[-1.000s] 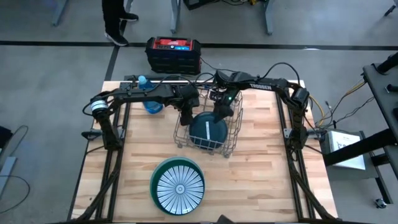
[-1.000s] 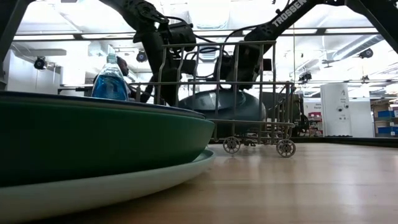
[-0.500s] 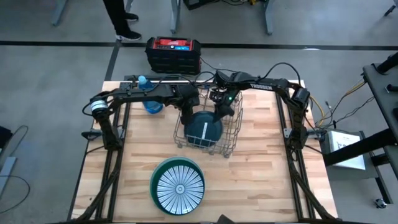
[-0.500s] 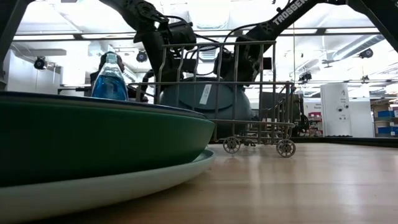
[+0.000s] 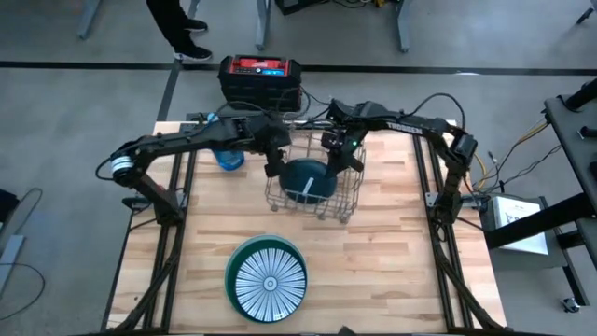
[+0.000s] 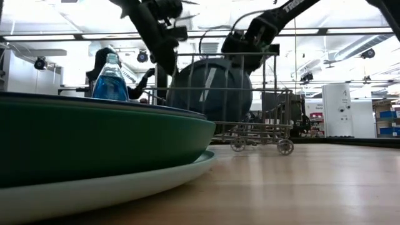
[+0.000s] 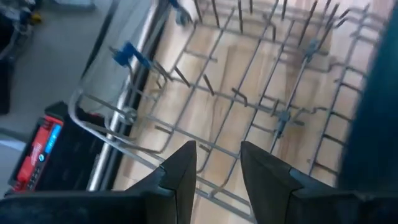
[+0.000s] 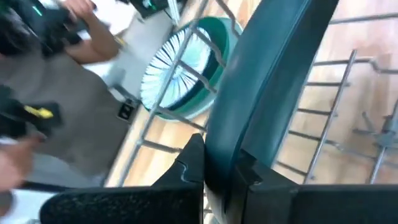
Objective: Sort dishes
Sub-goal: Put the blue plate into the gray dishwasher rack
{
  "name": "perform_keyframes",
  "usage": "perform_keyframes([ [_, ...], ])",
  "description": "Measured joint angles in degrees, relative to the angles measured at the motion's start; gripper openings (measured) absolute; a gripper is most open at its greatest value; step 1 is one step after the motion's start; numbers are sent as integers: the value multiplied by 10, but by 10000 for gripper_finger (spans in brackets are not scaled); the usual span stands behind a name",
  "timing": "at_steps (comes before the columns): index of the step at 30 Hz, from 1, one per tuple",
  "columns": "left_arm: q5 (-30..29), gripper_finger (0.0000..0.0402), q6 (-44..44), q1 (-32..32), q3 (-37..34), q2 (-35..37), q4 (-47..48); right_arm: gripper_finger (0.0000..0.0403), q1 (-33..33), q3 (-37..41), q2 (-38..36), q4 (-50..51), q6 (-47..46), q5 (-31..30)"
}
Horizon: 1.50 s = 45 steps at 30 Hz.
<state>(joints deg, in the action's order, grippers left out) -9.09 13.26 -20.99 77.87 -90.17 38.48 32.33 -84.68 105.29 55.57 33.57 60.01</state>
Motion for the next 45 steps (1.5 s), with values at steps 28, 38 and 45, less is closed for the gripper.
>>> perform_keyframes([
  [28, 163, 115, -100, 11, 0, 123, -172, 0, -316, 119, -249, -70, 87, -1123],
  [38, 250, 117, -158, -13, 0, 125, -231, 0, -400, 274, -236, -130, 183, -1443],
  [45, 251, 136, -190, -30, 0, 119, -225, 0, -445, 308, -241, -130, 125, -1488],
])
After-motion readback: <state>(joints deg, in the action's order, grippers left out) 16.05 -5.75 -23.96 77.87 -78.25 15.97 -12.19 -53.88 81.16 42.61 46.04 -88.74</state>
